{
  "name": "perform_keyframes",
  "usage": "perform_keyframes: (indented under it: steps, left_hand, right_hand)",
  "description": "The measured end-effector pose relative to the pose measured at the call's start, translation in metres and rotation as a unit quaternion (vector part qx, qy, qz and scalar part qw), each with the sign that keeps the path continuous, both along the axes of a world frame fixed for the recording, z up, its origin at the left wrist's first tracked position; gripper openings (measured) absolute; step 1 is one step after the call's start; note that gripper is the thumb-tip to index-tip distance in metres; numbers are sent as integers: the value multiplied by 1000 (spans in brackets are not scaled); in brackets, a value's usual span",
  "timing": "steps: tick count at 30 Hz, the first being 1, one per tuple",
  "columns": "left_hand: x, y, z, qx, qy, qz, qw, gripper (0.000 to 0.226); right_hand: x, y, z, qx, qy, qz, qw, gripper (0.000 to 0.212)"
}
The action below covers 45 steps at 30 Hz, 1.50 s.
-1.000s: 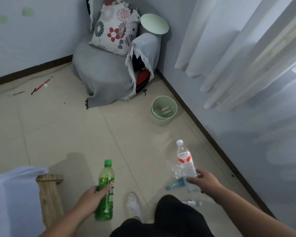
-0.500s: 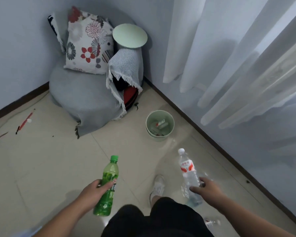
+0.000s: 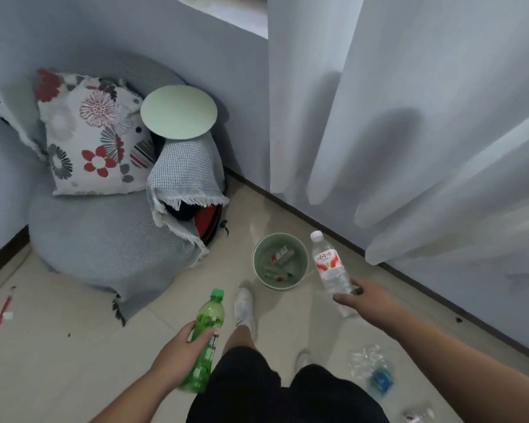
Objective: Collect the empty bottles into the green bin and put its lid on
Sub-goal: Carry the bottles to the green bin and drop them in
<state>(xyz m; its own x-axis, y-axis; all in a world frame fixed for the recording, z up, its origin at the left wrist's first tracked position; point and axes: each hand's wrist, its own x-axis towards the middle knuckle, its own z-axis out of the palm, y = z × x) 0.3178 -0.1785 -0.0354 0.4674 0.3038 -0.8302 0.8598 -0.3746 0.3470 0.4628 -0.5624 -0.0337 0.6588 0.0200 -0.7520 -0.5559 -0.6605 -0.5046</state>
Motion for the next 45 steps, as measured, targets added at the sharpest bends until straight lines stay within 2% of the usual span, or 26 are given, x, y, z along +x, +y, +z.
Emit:
perform_keyframes:
  steps: [6, 11, 15, 18, 23, 26, 29, 31, 33, 34, 35, 36, 38, 40, 45]
  left_hand:
    - [115, 29, -46, -29, 42, -126, 991, 80]
    - [176, 26, -95, -43, 103, -183, 977, 85]
    - [204, 7, -148, -58, 134, -201, 969, 88]
    - [219, -10, -208, -59, 145, -202, 967, 91]
    - [242, -31, -314, -56, 97, -238, 965, 69]
    - [252, -41, -368, -55, 60, -272, 959, 58]
    - [260, -53, -411, -33, 49, -320, 946, 59]
    - [268, -62, -431, -27, 44, -316, 947, 56]
    - [277, -70, -450, -11, 29, -327, 945, 54]
    - [281, -75, -459, 8, 20, -351, 936, 53]
    - [285, -78, -466, 36, 9, -387, 921, 51]
    - [289, -82, -473, 68, -2, -429, 901, 47]
    - [298, -88, -484, 124, -16, -504, 855, 42]
    - [307, -94, -492, 163, -22, -552, 817, 36]
    - [326, -108, -514, 181, 38, -643, 743, 18]
  right_hand:
    - [14, 35, -18, -38, 31, -92, 995, 19]
    - [19, 52, -56, -46, 77, -136, 987, 19]
    - [27, 64, -123, -52, 115, -144, 981, 35]
    - [38, 72, -200, -49, 141, -130, 980, 52]
    - [63, 89, -312, -44, 163, -143, 975, 76]
    - [75, 94, -367, -54, 125, -83, 987, 70]
    - [89, 98, -410, -88, 96, 4, 992, 60]
    - [99, 104, -427, -107, 84, 104, 985, 49]
    - [110, 109, -444, -136, 75, 242, 958, 43]
    - [115, 112, -452, -151, 70, 281, 945, 42]
    - [118, 115, -458, -156, 72, 277, 945, 41]
    - [121, 118, -465, -159, 78, 249, 952, 39]
    - [122, 122, -476, -158, 99, 130, 974, 35]
    - [121, 125, -484, -152, 126, 20, 980, 37]
    - [123, 125, -500, -129, 140, -12, 982, 36]
